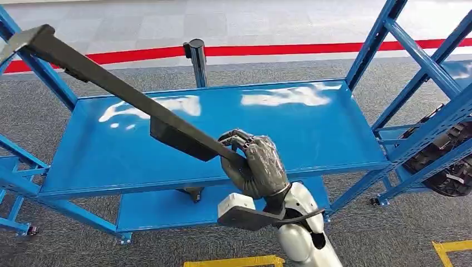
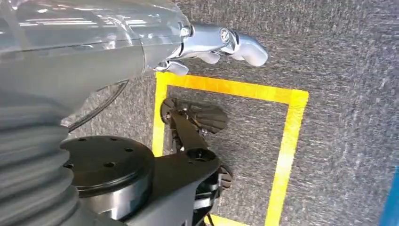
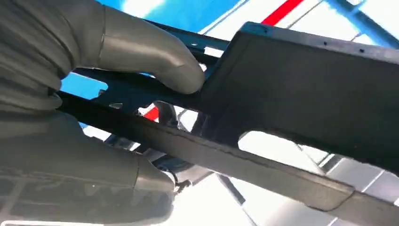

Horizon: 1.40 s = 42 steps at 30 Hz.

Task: Take the parts from the cabinet and place them on the table.

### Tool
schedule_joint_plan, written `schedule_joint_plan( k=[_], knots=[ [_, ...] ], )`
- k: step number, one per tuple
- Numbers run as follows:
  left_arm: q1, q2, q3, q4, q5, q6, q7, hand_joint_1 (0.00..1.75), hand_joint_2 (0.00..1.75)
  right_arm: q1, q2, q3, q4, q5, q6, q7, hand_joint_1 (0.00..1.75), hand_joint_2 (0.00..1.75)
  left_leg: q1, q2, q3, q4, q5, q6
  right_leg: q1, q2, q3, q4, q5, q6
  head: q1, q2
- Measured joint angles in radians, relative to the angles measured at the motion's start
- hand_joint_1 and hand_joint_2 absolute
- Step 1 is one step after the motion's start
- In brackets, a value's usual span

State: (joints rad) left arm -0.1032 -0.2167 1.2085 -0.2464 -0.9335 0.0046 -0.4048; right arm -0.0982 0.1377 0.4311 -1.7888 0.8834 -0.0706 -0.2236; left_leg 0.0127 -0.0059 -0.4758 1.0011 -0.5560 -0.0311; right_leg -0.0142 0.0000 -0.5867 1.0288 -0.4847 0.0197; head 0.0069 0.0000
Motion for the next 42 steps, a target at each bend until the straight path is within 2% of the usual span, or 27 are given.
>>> schedule_joint_plan(
  k=[3,7,17,18,21,22,23,24,25,27,28,29,30,31,32,33,34,35,37,38,39,40,42],
  knots=[
    [0.001,0.0,0.001,0.0,-0.011,0.005,-0.029,0.0,1.75,0.041,-0.019,0.001,-0.042,-0.067,0.022,-0.019,1.75,1.75,0.0,0.0,0.0,0.0,0.0,0.0,0.0,0.0,0.0,0.0,0.0,0.0,0.0,0.0],
    [0.001,0.0,0.004,0.0,0.002,-0.026,-0.053,0.0,1.75,0.092,-0.045,0.008,-0.077,-0.166,0.055,-0.043,1.75,1.75,0.0,0.0,0.0,0.0,-0.001,0.001,0.0,0.0,0.0,0.0,0.0,0.0,0.0,0.0],
    [0.001,0.0,0.013,0.0,0.013,-0.048,-0.084,0.0,1.75,0.174,-0.084,0.03,-0.111,-0.251,0.09,-0.072,1.75,1.75,0.0,0.0,0.0,0.0,-0.001,0.001,0.0,0.0,0.0,0.0,0.0,0.0,0.0,0.0],
    [0.001,0.0,0.013,0.0,0.013,-0.045,-0.084,0.0,1.75,0.182,-0.086,0.034,-0.114,-0.271,0.102,-0.077,1.75,1.75,-0.003,0.0,0.0,0.005,-0.006,0.008,-0.007,0.0,0.001,-0.004,0.001,0.006,0.0,0.0],
    [0.002,0.0,0.014,0.0,0.01,-0.04,-0.079,0.0,1.75,0.206,-0.093,0.049,-0.117,-0.326,0.13,-0.086,1.75,1.75,-0.005,0.001,0.0,0.006,-0.005,0.01,-0.009,0.0,0.004,-0.006,0.004,0.011,0.0,0.0],
    [0.002,0.0,0.014,0.0,0.009,-0.038,-0.077,0.0,1.75,0.211,-0.094,0.053,-0.119,-0.334,0.135,-0.089,1.75,1.75,-0.006,0.0,0.001,0.005,0.0,0.013,-0.011,0.0,0.006,-0.011,0.009,0.017,0.0,0.0],
    [0.002,-0.001,0.014,0.0,0.008,-0.035,-0.076,0.0,1.75,0.216,-0.096,0.056,-0.125,-0.346,0.143,-0.094,1.75,1.75,-0.003,0.001,0.004,-0.011,0.01,0.02,-0.004,0.0,0.011,-0.015,0.012,0.023,0.0,0.0],
    [0.002,-0.001,0.014,0.0,0.006,-0.034,-0.071,0.0,1.75,0.219,-0.101,0.058,-0.127,-0.36,0.147,-0.098,1.75,1.75,0.007,0.008,0.012,-0.022,0.019,0.024,-0.007,0.0,0.005,-0.008,-0.003,0.024,0.0,0.0],
    [0.002,-0.002,0.014,0.0,0.005,-0.033,-0.067,0.0,1.75,0.22,-0.103,0.062,-0.128,-0.376,0.156,-0.101,1.75,1.75,0.009,0.008,0.012,-0.027,0.022,0.029,-0.005,0.0,-0.012,0.029,-0.031,0.026,0.0,0.0],
    [0.004,-0.001,0.015,0.0,0.002,-0.026,-0.057,0.0,1.75,0.228,-0.111,0.064,-0.128,-0.397,0.167,-0.103,1.75,1.75,0.009,0.011,0.012,-0.026,0.022,0.03,-0.008,0.0,-0.083,0.183,-0.1,0.029,0.0,0.0],
    [0.004,-0.001,0.015,0.0,-0.001,-0.023,-0.051,0.0,1.75,0.234,-0.115,0.064,-0.128,-0.409,0.172,-0.106,1.75,1.75,0.01,0.012,0.011,-0.026,0.022,0.03,-0.009,0.0,-0.118,0.253,-0.119,0.031,0.0,0.0],
    [0.005,-0.001,0.015,0.0,-0.003,-0.02,-0.044,0.0,1.75,0.238,-0.119,0.064,-0.128,-0.421,0.177,-0.109,1.75,1.75,0.012,0.013,0.012,-0.025,0.021,0.029,-0.01,0.0,-0.137,0.288,-0.116,0.035,0.0,0.0],
    [0.005,-0.001,0.015,0.0,-0.005,-0.015,-0.036,0.0,1.75,0.241,-0.122,0.064,-0.128,-0.436,0.184,-0.113,1.75,1.75,0.016,0.013,0.013,-0.025,0.02,0.027,-0.012,0.0,-0.132,0.273,-0.088,0.039,0.0,0.0],
    [0.005,-0.002,0.015,0.0,-0.006,-0.014,-0.03,0.0,1.75,0.243,-0.124,0.064,-0.128,-0.448,0.189,-0.115,1.75,1.75,0.021,0.011,0.015,-0.023,0.018,0.023,-0.016,0.0,-0.106,0.214,-0.042,0.042,0.0,0.0],
    [0.005,-0.002,0.015,0.0,-0.009,-0.011,-0.023,0.0,1.75,0.243,-0.125,0.065,-0.128,-0.458,0.196,-0.117,1.75,1.75,0.027,0.009,0.017,-0.018,0.012,0.014,-0.021,0.0,-0.062,0.118,0.012,0.046,0.0,0.0],
    [0.005,-0.002,0.015,0.0,-0.01,-0.007,-0.016,0.0,1.75,0.244,-0.126,0.065,-0.128,-0.466,0.198,-0.119,1.75,1.75,0.03,0.007,0.017,-0.01,0.005,0.004,-0.027,-0.001,-0.025,0.033,0.043,0.049,0.0,0.0],
    [0.004,-0.001,0.016,-0.001,-0.012,-0.003,-0.008,0.0,1.75,0.243,-0.128,0.065,-0.128,-0.476,0.204,-0.121,1.75,1.75,0.026,0.006,0.009,-0.005,-0.001,-0.005,-0.018,0.001,0.001,0.026,0.015,0.053,0.001,0.0],
    [0.004,0.0,0.016,-0.001,-0.014,0.0,0.0,0.0,1.75,0.247,-0.129,0.066,-0.131,-0.485,0.209,-0.124,1.75,1.75,0.02,0.005,0.007,-0.002,-0.001,-0.011,-0.016,0.004,-0.003,0.022,0.014,0.044,-0.001,0.0],
    [0.006,-0.001,0.018,0.0,-0.015,0.005,0.019,0.0,1.75,0.247,-0.132,0.069,-0.131,-0.5,0.218,-0.131,1.75,1.75,0.022,0.004,0.004,0.002,0.004,-0.018,-0.017,0.005,-0.012,0.024,0.002,0.026,-0.001,0.0],
    [0.005,-0.001,0.019,0.0,-0.014,0.008,0.032,0.0,1.75,0.247,-0.133,0.071,-0.131,-0.508,0.222,-0.133,1.75,1.75,0.023,0.004,0.003,0.003,0.005,-0.024,-0.017,0.005,-0.013,0.025,0.001,0.02,-0.001,0.0],
    [0.005,-0.001,0.02,0.0,-0.012,0.009,0.045,0.0,1.75,0.248,-0.133,0.071,-0.132,-0.517,0.23,-0.135,1.75,1.75,0.027,0.005,0.005,0.009,-0.008,-0.028,-0.024,0.004,-0.014,0.019,0.003,0.006,-0.001,0.0],
    [0.005,-0.001,0.022,0.0,-0.011,0.01,0.058,0.0,1.75,0.246,-0.134,0.072,-0.133,-0.526,0.235,-0.138,1.75,1.75,0.026,0.007,-0.007,0.04,-0.037,-0.025,-0.023,0.002,-0.015,0.019,0.005,0.002,-0.001,0.0],
    [0.006,-0.001,0.029,0.0,-0.011,0.016,0.082,0.0,1.75,0.246,-0.135,0.076,-0.134,-0.546,0.248,-0.145,1.75,1.75,0.018,0.006,-0.064,0.183,-0.122,-0.023,-0.019,-0.001,-0.023,0.019,0.011,-0.011,-0.001,0.0]
  ],
)
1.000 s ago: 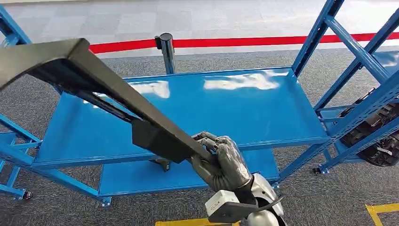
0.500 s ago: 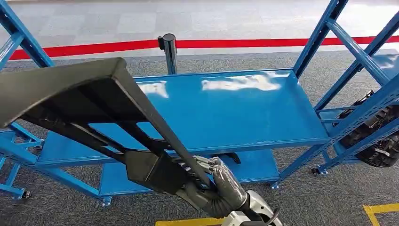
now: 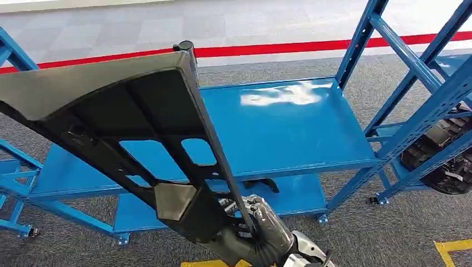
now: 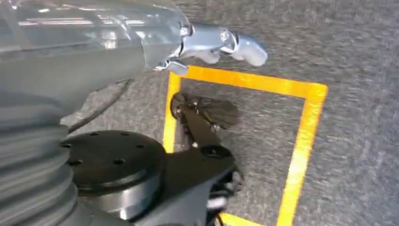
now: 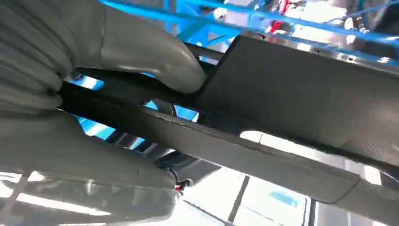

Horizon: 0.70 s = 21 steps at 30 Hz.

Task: Take the parts from the cabinet and place them on the table.

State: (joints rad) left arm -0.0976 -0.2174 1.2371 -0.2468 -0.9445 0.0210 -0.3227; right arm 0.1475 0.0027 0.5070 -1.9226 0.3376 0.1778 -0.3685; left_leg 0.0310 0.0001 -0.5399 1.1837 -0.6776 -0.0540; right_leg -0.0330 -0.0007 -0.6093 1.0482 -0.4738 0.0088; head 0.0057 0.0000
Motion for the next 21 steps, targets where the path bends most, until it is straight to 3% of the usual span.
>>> schedule_joint_plan(
  k=[1,2,3,4,6,7,10,11,12,13,15,16,17,18,19,21],
  knots=[
    [0.001,0.0,0.001,0.0,0.0,0.002,0.009,0.0,1.75,0.0,-0.001,0.002,0.0,-0.006,0.002,-0.001,1.75,1.75,-0.002,0.0,-0.03,0.074,-0.03,0.001,0.004,0.0,-0.006,0.0,0.004,-0.006,0.0,0.0],
    [0.002,0.0,0.002,0.0,-0.002,0.008,0.023,0.0,1.75,0.001,-0.003,0.003,0.0,-0.014,0.008,-0.002,1.75,1.75,-0.003,0.0,-0.045,0.116,-0.037,0.002,0.007,0.0,-0.011,0.0,0.008,-0.011,0.0,0.0],
    [0.003,0.0,0.002,0.0,-0.005,0.014,0.035,0.0,1.75,0.002,-0.005,0.003,0.0,-0.021,0.012,-0.003,1.75,1.75,-0.004,0.0,-0.04,0.115,-0.026,0.004,0.01,0.0,-0.016,0.0,0.013,-0.013,0.0,0.0],
    [0.003,0.0,0.003,0.0,-0.005,0.015,0.037,0.0,1.75,0.002,-0.006,0.003,0.0,-0.023,0.013,-0.003,1.75,1.75,-0.004,0.0,-0.033,0.102,-0.013,0.005,0.011,0.0,-0.019,0.0,0.016,-0.013,0.0,0.0],
    [0.002,0.001,0.005,0.0,-0.011,0.023,0.058,0.0,1.75,0.002,-0.01,0.003,0.0,-0.036,0.02,-0.006,1.75,1.75,-0.002,0.0,0.049,-0.066,0.079,0.006,0.01,0.001,-0.035,0.003,0.031,-0.005,0.0,0.0],
    [0.001,0.001,0.005,0.0,-0.014,0.025,0.062,0.0,1.75,0.003,-0.011,0.004,0.0,-0.041,0.021,-0.008,1.75,1.75,0.0,-0.002,0.087,-0.143,0.093,0.005,0.013,0.001,-0.04,0.006,0.037,0.003,0.0,0.0],
    [0.001,0.0,0.004,0.0,-0.025,0.032,0.082,0.0,1.75,0.004,-0.013,0.006,-0.008,-0.063,0.034,-0.018,1.75,1.75,-0.008,-0.012,0.072,-0.148,0.099,0.017,0.019,0.001,-0.047,0.005,0.061,0.022,0.002,0.0],
    [0.003,0.0,0.004,0.0,-0.03,0.037,0.093,0.0,1.75,0.005,-0.014,0.006,-0.009,-0.079,0.04,-0.025,1.75,1.75,-0.012,-0.011,0.067,-0.146,0.104,0.025,0.014,0.001,-0.047,0.001,0.068,0.026,0.002,0.0],
    [0.005,0.0,0.005,0.0,-0.034,0.042,0.101,0.0,1.75,0.007,-0.014,0.007,-0.01,-0.095,0.047,-0.031,1.75,1.75,-0.008,-0.006,0.059,-0.151,0.116,0.041,0.01,0.001,-0.052,0.001,0.071,0.032,0.002,0.0],
    [0.005,0.0,0.005,0.0,-0.037,0.044,0.106,0.0,1.75,0.008,-0.014,0.007,-0.012,-0.109,0.054,-0.036,1.75,1.75,-0.009,-0.002,0.048,-0.151,0.127,0.049,0.01,0.001,-0.059,0.017,0.027,0.034,0.003,0.0],
    [0.005,0.001,0.005,0.0,-0.043,0.052,0.108,0.0,1.75,0.002,-0.017,0.011,-0.014,-0.128,0.082,-0.048,1.75,1.75,-0.012,0.002,0.021,-0.15,0.147,0.059,0.013,0.001,-0.091,0.137,-0.092,0.034,0.004,0.0],
    [0.005,0.001,0.004,0.0,-0.045,0.053,0.108,0.0,1.75,-0.002,-0.021,0.015,-0.014,-0.132,0.093,-0.054,1.75,1.75,-0.015,0.004,0.006,-0.149,0.157,0.061,0.012,0.001,-0.109,0.213,-0.136,0.035,0.004,0.0],
    [0.005,0.001,0.004,0.0,-0.046,0.053,0.107,0.0,1.75,-0.004,-0.024,0.018,-0.014,-0.137,0.101,-0.061,1.75,1.75,-0.018,0.006,-0.008,-0.148,0.167,0.062,0.013,0.001,-0.117,0.272,-0.156,0.034,0.004,0.0],
    [0.005,0.003,0.004,0.0,-0.047,0.054,0.106,0.0,1.75,-0.005,-0.029,0.02,-0.013,-0.146,0.112,-0.071,1.75,1.75,-0.021,0.007,-0.023,-0.147,0.177,0.063,0.013,0.001,-0.109,0.298,-0.147,0.033,0.004,0.0],
    [0.005,0.005,0.004,0.0,-0.047,0.055,0.104,0.0,1.75,-0.009,-0.032,0.021,-0.012,-0.152,0.119,-0.081,1.75,1.75,-0.023,0.008,-0.035,-0.146,0.186,0.063,0.014,0.001,-0.081,0.28,-0.118,0.031,0.004,0.0],
    [0.005,0.01,0.004,-0.001,-0.045,0.056,0.099,0.0,1.75,-0.024,-0.036,0.027,-0.007,-0.168,0.13,-0.101,1.75,1.75,-0.027,0.007,-0.055,-0.145,0.202,0.061,0.022,0.001,0.03,0.132,-0.055,0.019,0.004,0.0]
  ],
)
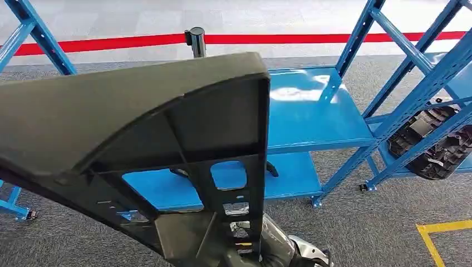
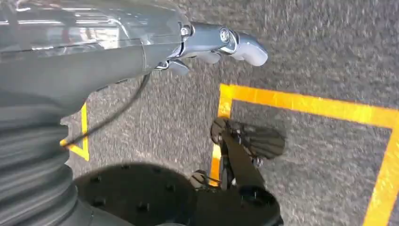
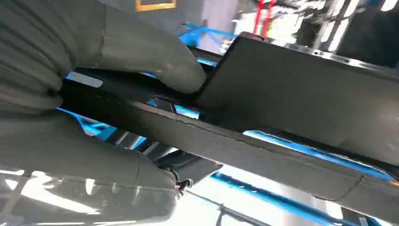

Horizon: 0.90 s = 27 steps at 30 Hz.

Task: Take the parts from the cabinet and place them on the table.

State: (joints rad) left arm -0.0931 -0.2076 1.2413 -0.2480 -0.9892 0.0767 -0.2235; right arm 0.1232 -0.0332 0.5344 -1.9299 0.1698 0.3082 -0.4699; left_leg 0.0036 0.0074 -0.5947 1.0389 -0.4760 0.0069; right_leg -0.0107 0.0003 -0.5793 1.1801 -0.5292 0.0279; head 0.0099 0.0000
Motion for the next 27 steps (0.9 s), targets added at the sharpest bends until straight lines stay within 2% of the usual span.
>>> schedule_joint_plan(
  k=[1,2,4,5,6,7,8,10,11,12,13,14,15,16,17,18,20,21,22,23,24,26,27],
  knots=[
    [-0.001,0.0,0.0,0.0,0.003,0.0,-0.001,0.0,1.75,-0.006,-0.001,0.002,0.0,-0.007,0.005,-0.007,1.75,1.75,0.0,0.0,-0.004,0.001,0.007,-0.002,0.006,0.0,0.068,-0.095,0.002,-0.01,0.0,0.0],
    [-0.001,0.001,0.0,0.0,0.005,0.0,-0.003,0.0,1.75,-0.011,-0.002,0.003,0.0,-0.013,0.008,-0.013,1.75,1.75,-0.007,-0.002,-0.01,0.002,0.011,-0.008,0.012,0.0,0.107,-0.16,-0.02,-0.018,0.0,0.0],
    [-0.002,0.005,0.0,-0.003,0.005,0.0,-0.008,0.0,1.75,-0.014,-0.005,0.005,0.001,-0.023,0.015,-0.027,1.75,1.75,-0.001,-0.001,-0.016,-0.002,0.03,-0.021,0.016,0.0,0.106,-0.178,-0.023,-0.019,0.0,0.0],
    [-0.002,0.005,0.0,-0.003,0.005,0.0,-0.009,0.0,1.75,-0.013,-0.008,0.005,0.002,-0.029,0.018,-0.034,1.75,1.75,0.001,0.0,-0.018,-0.003,0.038,-0.027,0.017,0.0,0.101,-0.176,-0.019,-0.022,-0.001,0.0],
    [-0.001,0.008,0.0,-0.004,0.005,0.0,-0.008,0.0,1.75,-0.013,-0.01,0.006,0.004,-0.035,0.019,-0.039,1.75,1.75,-0.002,-0.002,-0.02,-0.006,0.044,-0.034,0.012,0.0,0.092,-0.184,-0.006,-0.031,0.0,0.0],
    [0.0,0.012,0.0,-0.005,0.005,0.0,-0.009,0.0,1.75,-0.015,-0.011,0.006,0.005,-0.039,0.023,-0.045,1.75,1.75,0.004,-0.004,-0.027,0.008,0.017,-0.037,0.004,-0.005,0.085,-0.189,0.006,-0.034,0.0,0.0],
    [0.0,0.013,0.0,-0.005,0.005,0.0,-0.008,0.0,1.75,-0.016,-0.013,0.007,0.007,-0.042,0.026,-0.047,1.75,1.75,0.004,-0.005,-0.038,0.045,-0.037,-0.038,0.002,-0.004,0.072,-0.189,0.014,-0.042,-0.002,0.0],
    [0.001,0.015,0.0,-0.005,-0.001,0.0,-0.007,0.0,1.75,-0.012,-0.016,0.007,0.009,-0.052,0.029,-0.054,1.75,1.75,0.006,-0.005,-0.073,0.191,-0.15,-0.043,0.003,-0.005,0.048,-0.188,0.034,-0.045,-0.001,0.0],
    [0.001,0.018,0.0,-0.006,-0.005,0.0,-0.006,0.0,1.75,-0.012,-0.019,0.007,0.01,-0.056,0.032,-0.062,1.75,1.75,0.006,-0.005,-0.085,0.257,-0.177,-0.045,0.003,-0.005,0.033,-0.187,0.045,-0.045,-0.002,0.0],
    [0.001,0.02,0.0,-0.006,-0.009,0.0,-0.004,0.0,1.75,-0.011,-0.02,0.007,0.012,-0.057,0.034,-0.07,1.75,1.75,0.007,-0.005,-0.084,0.296,-0.174,-0.047,0.002,-0.005,0.018,-0.185,0.055,-0.044,-0.002,0.0],
    [0.001,0.024,0.0,-0.008,-0.01,0.0,-0.001,0.0,1.75,-0.011,-0.022,0.007,0.013,-0.059,0.036,-0.076,1.75,1.75,0.009,-0.005,-0.067,0.295,-0.142,-0.049,0.001,-0.005,0.002,-0.183,0.064,-0.043,-0.002,0.0],
    [0.001,0.026,0.0,-0.008,-0.011,0.002,0.001,0.0,1.75,-0.01,-0.023,0.006,0.014,-0.06,0.037,-0.08,1.75,1.75,0.012,-0.005,-0.032,0.254,-0.096,-0.05,0.0,-0.005,-0.014,-0.18,0.073,-0.04,-0.002,0.0],
    [0.0,0.029,0.0,-0.009,-0.011,0.005,0.002,0.0,1.75,-0.009,-0.025,0.005,0.015,-0.06,0.039,-0.084,1.75,1.75,0.014,-0.005,0.017,0.185,-0.059,-0.052,-0.002,-0.005,-0.027,-0.175,0.078,-0.035,-0.002,0.0],
    [-0.001,0.032,0.0,-0.01,-0.011,0.008,0.002,0.0,1.75,-0.007,-0.026,0.004,0.015,-0.061,0.042,-0.086,1.75,1.75,0.019,-0.005,0.079,0.092,-0.043,-0.055,-0.004,-0.005,-0.04,-0.167,0.083,-0.029,-0.002,0.0],
    [-0.003,0.031,0.0,-0.01,-0.011,0.008,0.002,0.0,1.75,-0.005,-0.027,0.004,0.015,-0.063,0.044,-0.086,1.75,1.75,0.023,-0.005,0.133,0.005,-0.087,-0.061,-0.001,-0.005,-0.047,-0.159,0.087,-0.022,-0.002,0.0],
    [-0.004,0.032,0.0,-0.011,-0.008,0.008,0.002,0.0,1.75,-0.005,-0.028,0.003,0.015,-0.064,0.045,-0.086,1.75,1.75,0.014,-0.009,0.159,-0.044,-0.106,-0.052,0.003,-0.005,-0.05,-0.152,0.09,-0.017,-0.001,0.0],
    [-0.003,0.034,0.0,-0.013,-0.005,0.008,0.002,0.0,1.75,-0.004,-0.03,0.003,0.016,-0.064,0.045,-0.079,1.75,1.75,0.013,-0.009,0.148,-0.033,-0.102,-0.038,0.004,-0.005,-0.049,-0.154,0.105,-0.008,-0.001,0.0],
    [-0.002,0.034,0.0,-0.013,-0.001,0.008,0.002,0.0,1.75,-0.002,-0.031,0.003,0.021,-0.063,0.044,-0.071,1.75,1.75,0.011,-0.008,0.144,-0.033,-0.096,-0.029,0.0,-0.005,-0.05,-0.155,0.111,-0.002,-0.001,0.0],
    [-0.001,0.034,0.001,-0.013,0.001,0.008,0.002,0.0,1.75,0.0,-0.034,0.002,0.025,-0.057,0.038,-0.064,1.75,1.75,0.015,-0.001,0.139,-0.035,-0.088,-0.015,-0.005,-0.005,-0.055,-0.15,0.104,0.003,-0.002,0.0],
    [-0.002,0.034,0.001,-0.014,0.003,0.008,0.002,0.0,1.75,0.0,-0.037,0.0,0.029,-0.043,0.029,-0.052,1.75,1.75,0.014,0.001,0.132,-0.034,-0.082,-0.007,-0.005,-0.005,-0.068,-0.123,0.071,0.005,-0.001,0.0],
    [-0.003,0.035,0.001,-0.016,0.006,0.008,0.001,0.0,1.75,0.0,-0.04,-0.001,0.035,-0.028,0.018,-0.042,1.75,1.75,0.014,0.003,0.124,-0.034,-0.076,-0.002,-0.004,-0.005,-0.092,-0.062,0.027,0.006,-0.001,0.0],
    [-0.002,0.035,0.003,-0.017,0.008,0.008,0.0,0.0,1.75,0.0,-0.048,-0.003,0.053,-0.008,-0.001,-0.028,1.75,1.75,0.009,0.009,0.107,-0.033,-0.065,0.002,-0.004,-0.005,-0.155,0.106,-0.052,0.007,-0.001,0.0],
    [-0.001,0.035,0.004,-0.017,0.009,0.008,-0.001,0.0,1.75,0.0,-0.052,-0.003,0.063,-0.001,-0.009,-0.023,1.75,1.75,0.007,0.013,0.101,-0.032,-0.061,0.003,-0.003,-0.005,-0.165,0.147,-0.062,0.006,-0.001,0.0]
  ],
)
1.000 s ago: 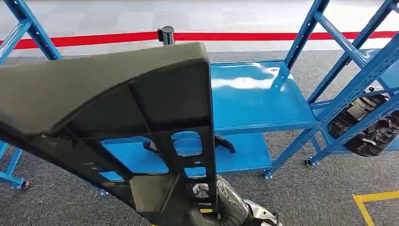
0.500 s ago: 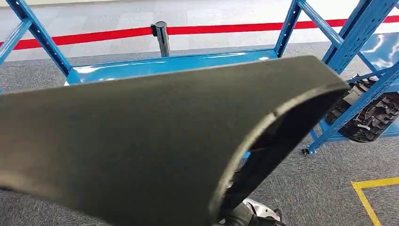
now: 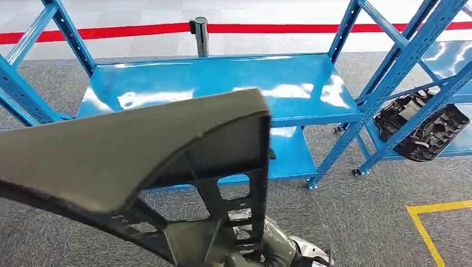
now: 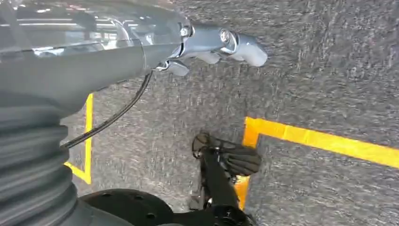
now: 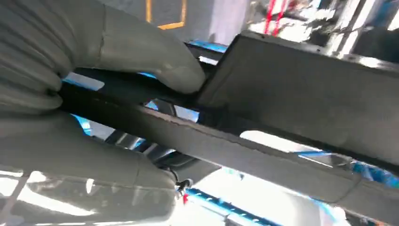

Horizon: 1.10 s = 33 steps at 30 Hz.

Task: Take the parts from the cabinet and place them on the table.

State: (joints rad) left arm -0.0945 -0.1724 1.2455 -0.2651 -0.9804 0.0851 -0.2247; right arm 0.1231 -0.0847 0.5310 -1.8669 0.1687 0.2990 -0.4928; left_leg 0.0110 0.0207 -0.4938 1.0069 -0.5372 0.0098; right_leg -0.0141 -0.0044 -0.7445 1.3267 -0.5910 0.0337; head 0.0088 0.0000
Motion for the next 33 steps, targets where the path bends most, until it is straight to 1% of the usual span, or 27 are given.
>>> schedule_joint_plan(
  k=[1,2,3,4,5,6,9,10,11,12,14,15,16,17,18,19,20,21,24,25,26,27,29,30,31,32,33],
  knots=[
    [0.0,0.0,0.001,0.0,0.0,0.0,-0.001,0.0,1.75,0.0,-0.003,-0.002,0.01,0.008,-0.008,0.005,1.75,1.75,-0.001,0.002,-0.003,0.001,0.002,-0.001,0.0,0.0,0.014,-0.008,0.011,-0.001,0.0,0.0],
    [0.0,0.0,0.001,0.0,0.0,0.0,-0.005,0.0,1.75,-0.001,-0.006,-0.005,0.018,0.02,-0.02,0.012,1.75,1.75,-0.003,0.005,-0.005,0.002,0.003,-0.001,0.002,0.0,0.051,-0.06,0.04,-0.004,0.0,0.0],
    [0.0,0.0,0.002,0.0,0.0,0.0,-0.009,0.0,1.75,-0.004,-0.009,-0.006,0.024,0.037,-0.033,0.019,1.75,1.75,-0.004,0.007,-0.004,0.002,0.003,-0.001,0.004,0.0,0.101,-0.142,0.077,-0.009,0.0,0.0],
    [-0.001,0.0,0.002,0.0,0.0,0.0,-0.01,0.0,1.75,-0.009,-0.011,-0.006,0.029,0.052,-0.045,0.025,1.75,1.75,-0.005,0.01,-0.002,0.002,0.003,-0.001,0.008,-0.002,0.16,-0.244,0.116,-0.016,0.0,0.0],
    [-0.002,0.0,0.003,0.0,0.0,0.0,-0.01,0.0,1.75,-0.018,-0.013,-0.006,0.034,0.068,-0.053,0.032,1.75,1.75,-0.008,0.013,-0.004,0.002,0.004,-0.003,0.015,-0.01,0.191,-0.295,0.105,-0.026,0.0,0.0],
    [-0.004,0.0,0.003,0.0,-0.001,-0.001,-0.011,0.0,1.75,-0.026,-0.014,-0.005,0.042,0.085,-0.06,0.04,1.75,1.75,-0.012,0.015,-0.009,0.006,0.004,-0.008,0.018,-0.009,0.192,-0.312,0.105,-0.026,0.0,0.0],
    [-0.007,0.0,0.003,0.0,-0.007,-0.007,-0.013,0.0,1.75,-0.047,-0.021,-0.006,0.07,0.111,-0.075,0.051,1.75,1.75,-0.011,0.023,-0.014,0.001,0.011,-0.02,0.02,-0.003,0.183,-0.314,0.102,-0.03,0.0,0.0],
    [-0.008,0.0,0.003,0.0,-0.009,-0.01,-0.014,0.0,1.75,-0.055,-0.021,-0.006,0.077,0.114,-0.076,0.054,1.75,1.75,-0.014,0.02,-0.015,0.005,0.004,-0.026,0.008,-0.001,0.186,-0.325,0.108,-0.036,0.0,0.0],
    [-0.01,0.0,0.003,0.0,-0.01,-0.011,-0.016,0.0,1.75,-0.066,-0.021,-0.006,0.083,0.116,-0.079,0.055,1.75,1.75,-0.011,0.002,-0.023,0.028,-0.015,-0.03,0.008,-0.001,0.186,-0.326,0.11,-0.041,0.0,0.0],
    [-0.01,0.0,0.003,0.0,-0.013,-0.013,-0.019,0.0,1.75,-0.078,-0.021,-0.005,0.094,0.117,-0.084,0.059,1.75,1.75,-0.008,-0.011,-0.049,0.088,-0.055,-0.031,0.006,0.0,0.185,-0.326,0.111,-0.045,0.0,0.0],
    [-0.008,0.0,0.003,0.0,-0.018,-0.016,-0.021,0.0,1.75,-0.094,-0.021,-0.005,0.113,0.117,-0.091,0.063,1.75,1.75,-0.006,-0.016,-0.125,0.256,-0.128,-0.035,0.006,0.002,0.182,-0.325,0.113,-0.047,-0.001,0.0],
    [-0.008,0.0,0.003,0.0,-0.019,-0.017,-0.024,0.0,1.75,-0.099,-0.021,-0.006,0.124,0.117,-0.093,0.066,1.75,1.75,-0.005,-0.017,-0.154,0.316,-0.142,-0.037,0.006,0.005,0.18,-0.323,0.113,-0.048,-0.001,0.0],
    [-0.007,0.0,0.003,0.0,-0.02,-0.018,-0.025,0.0,1.75,-0.102,-0.021,-0.006,0.132,0.117,-0.094,0.068,1.75,1.75,-0.003,-0.017,-0.16,0.325,-0.13,-0.039,0.005,0.008,0.18,-0.322,0.113,-0.047,-0.001,0.0],
    [-0.007,0.001,0.003,0.0,-0.021,-0.018,-0.027,0.0,1.75,-0.105,-0.021,-0.006,0.138,0.117,-0.097,0.068,1.75,1.75,0.001,-0.017,-0.141,0.283,-0.094,-0.041,0.003,0.013,0.18,-0.319,0.113,-0.047,-0.001,0.0],
    [-0.007,0.003,0.003,0.0,-0.022,-0.018,-0.028,0.0,1.75,-0.109,-0.021,-0.006,0.143,0.117,-0.103,0.069,1.75,1.75,0.005,-0.017,-0.104,0.196,-0.042,-0.043,0.001,0.019,0.18,-0.315,0.112,-0.045,-0.001,0.0],
    [-0.008,0.004,0.003,0.0,-0.022,-0.018,-0.029,0.0,1.75,-0.112,-0.019,-0.006,0.146,0.117,-0.108,0.069,1.75,1.75,0.011,-0.026,-0.062,0.098,0.009,-0.047,-0.001,0.023,0.18,-0.309,0.108,-0.039,-0.001,0.0],
    [-0.007,0.004,0.003,0.0,-0.023,-0.018,-0.029,0.0,1.75,-0.114,-0.018,-0.006,0.148,0.117,-0.113,0.069,1.75,1.75,0.019,-0.053,-0.039,0.045,0.015,-0.053,-0.002,0.026,0.176,-0.303,0.105,-0.032,-0.001,0.0],
    [-0.007,0.004,0.003,0.0,-0.025,-0.019,-0.031,0.0,1.75,-0.118,-0.018,-0.008,0.149,0.117,-0.118,0.068,1.75,1.75,0.014,-0.061,-0.037,0.027,0.008,-0.051,0.006,0.031,0.166,-0.289,0.103,-0.024,-0.002,0.0],
    [-0.003,0.005,0.003,0.0,-0.027,-0.019,-0.036,0.0,1.75,-0.118,-0.018,-0.014,0.15,0.121,-0.129,0.06,1.75,1.75,0.008,-0.052,-0.052,0.043,0.01,-0.033,0.0,0.04,0.157,-0.296,0.115,-0.007,0.001,0.0],
    [-0.003,0.006,0.003,0.0,-0.027,-0.019,-0.04,0.0,1.75,-0.117,-0.018,-0.018,0.15,0.124,-0.132,0.056,1.75,1.75,0.014,-0.046,-0.054,0.038,0.015,-0.023,-0.001,0.041,0.154,-0.293,0.113,-0.005,0.001,0.0],
    [-0.005,0.008,0.003,-0.001,-0.027,-0.018,-0.044,0.0,1.75,-0.117,-0.018,-0.024,0.15,0.125,-0.136,0.05,1.75,1.75,0.015,-0.04,-0.054,0.037,0.018,-0.016,-0.001,0.029,0.148,-0.28,0.098,-0.003,0.001,0.0],
    [-0.005,0.009,0.003,-0.001,-0.027,-0.018,-0.048,0.0,1.75,-0.117,-0.017,-0.028,0.146,0.125,-0.141,0.044,1.75,1.75,0.015,-0.036,-0.056,0.037,0.019,-0.013,0.001,0.023,0.129,-0.235,0.066,-0.001,0.002,0.0],
    [-0.003,0.011,0.003,-0.001,-0.026,-0.018,-0.05,0.0,1.75,-0.114,-0.016,-0.039,0.132,0.124,-0.145,0.034,1.75,1.75,0.011,-0.021,-0.06,0.037,0.02,-0.01,0.001,0.021,0.054,-0.072,-0.013,0.001,0.002,0.0],
    [-0.002,0.013,0.003,-0.001,-0.023,-0.018,-0.051,0.0,1.75,-0.108,-0.015,-0.045,0.124,0.123,-0.148,0.026,1.75,1.75,0.01,-0.013,-0.061,0.037,0.02,-0.01,0.001,0.021,0.023,-0.003,-0.036,0.0,0.002,0.0],
    [-0.002,0.014,0.003,-0.001,-0.022,-0.018,-0.052,0.0,1.75,-0.101,-0.014,-0.051,0.114,0.122,-0.151,0.019,1.75,1.75,0.009,-0.006,-0.061,0.037,0.02,-0.01,0.001,0.021,0.012,0.021,-0.032,0.0,0.002,0.0],
    [-0.003,0.014,0.003,-0.001,-0.021,-0.018,-0.054,0.0,1.75,-0.094,-0.014,-0.057,0.102,0.122,-0.155,0.015,1.75,1.75,0.009,0.0,-0.06,0.038,0.019,-0.01,0.001,0.021,0.027,-0.006,-0.004,0.0,0.002,0.0],
    [-0.003,0.014,0.003,-0.002,-0.019,-0.018,-0.058,0.0,1.75,-0.088,-0.013,-0.064,0.088,0.121,-0.159,0.009,1.75,1.75,0.009,0.004,-0.059,0.038,0.019,-0.01,0.001,0.02,0.062,-0.078,0.038,-0.002,0.002,0.0]
  ],
)
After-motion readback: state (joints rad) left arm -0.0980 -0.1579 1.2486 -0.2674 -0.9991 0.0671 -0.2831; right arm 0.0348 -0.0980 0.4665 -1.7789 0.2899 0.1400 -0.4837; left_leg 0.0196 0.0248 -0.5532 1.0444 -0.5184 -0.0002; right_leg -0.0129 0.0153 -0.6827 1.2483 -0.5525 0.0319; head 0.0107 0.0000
